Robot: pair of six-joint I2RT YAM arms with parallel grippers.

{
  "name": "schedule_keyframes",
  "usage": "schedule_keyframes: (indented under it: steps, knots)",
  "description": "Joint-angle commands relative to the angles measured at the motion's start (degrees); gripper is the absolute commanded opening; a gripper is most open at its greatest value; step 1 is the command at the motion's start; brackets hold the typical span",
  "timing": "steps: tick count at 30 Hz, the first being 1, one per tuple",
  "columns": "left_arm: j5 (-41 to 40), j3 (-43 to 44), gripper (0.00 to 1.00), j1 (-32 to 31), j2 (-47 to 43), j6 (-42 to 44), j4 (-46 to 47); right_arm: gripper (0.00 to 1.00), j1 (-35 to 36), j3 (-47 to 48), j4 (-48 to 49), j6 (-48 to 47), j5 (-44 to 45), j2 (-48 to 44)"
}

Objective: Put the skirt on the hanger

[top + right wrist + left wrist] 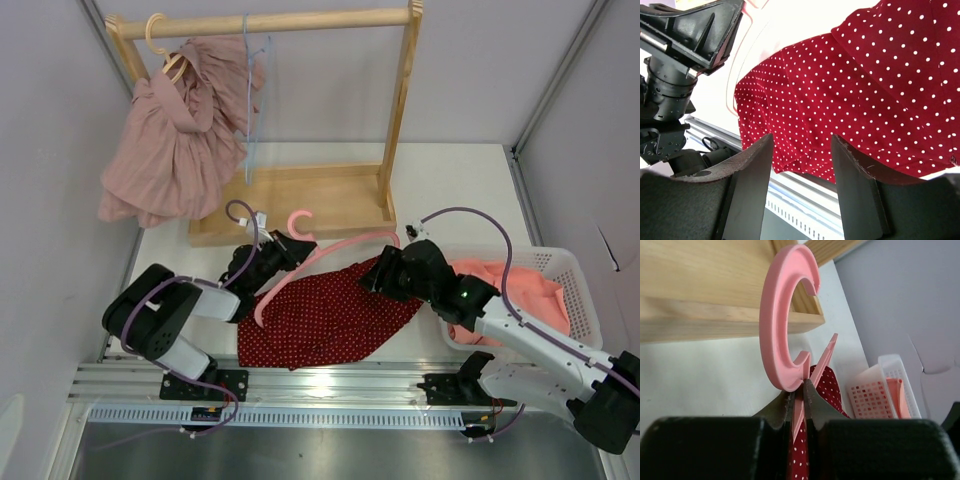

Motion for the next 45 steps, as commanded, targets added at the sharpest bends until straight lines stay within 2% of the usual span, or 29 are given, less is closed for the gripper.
schedule_keyframes:
  steps: [1, 4, 6, 8, 9, 15, 19, 25, 29, 36, 40, 45]
  knots:
    - [4.58, 0.80, 0.00, 0.16, -2.05, 6.82, 8.29, 0.55, -0.19, -0.42, -0.94, -0.65, 1.87, -1.63]
    - [6.69, -0.26, 0.00, 0.25, -2.48, 8.41, 11.54, 0.55, -0.19, -0.43, -1.82, -1.09, 2.48, -1.98]
    - [8.63, 0.53, 0.00, 0.25, -4.32, 10.43, 10.15, 0.55, -0.10, -0.34, -2.44, -1.44, 2.92, -2.42]
    - [9.94, 1.58, 0.00, 0.25, -6.43, 14.97, 5.77, 0.55, -0.19, -0.43, -2.96, -1.79, 3.36, -2.68]
    - [9.87, 2.98, 0.00, 0.16, -8.79, 18.40, 0.26, 0.55, -0.19, -0.60, -3.40, -2.06, 3.54, -2.60]
    - [8.55, 5.27, 0.00, 0.16, -18.38, 26.34, -15.23, 0.55, -0.19, -1.74, -4.02, -2.50, 5.56, -1.90]
    - [10.12, 7.39, 0.00, 0.16, -22.61, 30.64, -21.40, 0.55, -0.10, -0.95, -3.59, -4.17, 6.53, -0.66]
    - [13.38, 7.91, 0.00, 0.16, -26.47, 32.05, -23.25, 0.56, -0.19, 0.37, -3.14, -6.45, 7.05, 1.18]
    - [14.43, 9.67, 0.00, 0.16, -29.55, 33.55, -28.08, 0.59, -1.06, 0.45, -2.18, -8.91, 7.94, 1.80]
    - [16.72, 14.24, 0.00, 0.16, -32.63, 35.48, -34.86, 0.60, -3.87, -0.86, 5.28, -14.54, 4.08, 0.83]
    - [17.69, 13.19, 0.00, 0.16, -33.69, 34.35, -32.76, 0.59, -5.37, -1.22, 7.67, -16.38, 1.00, 1.18]
    - [17.86, 14.24, 0.00, 0.16, -35.97, 33.90, -33.54, 0.60, -6.25, -0.34, 7.93, -17.88, 1.26, -0.31]
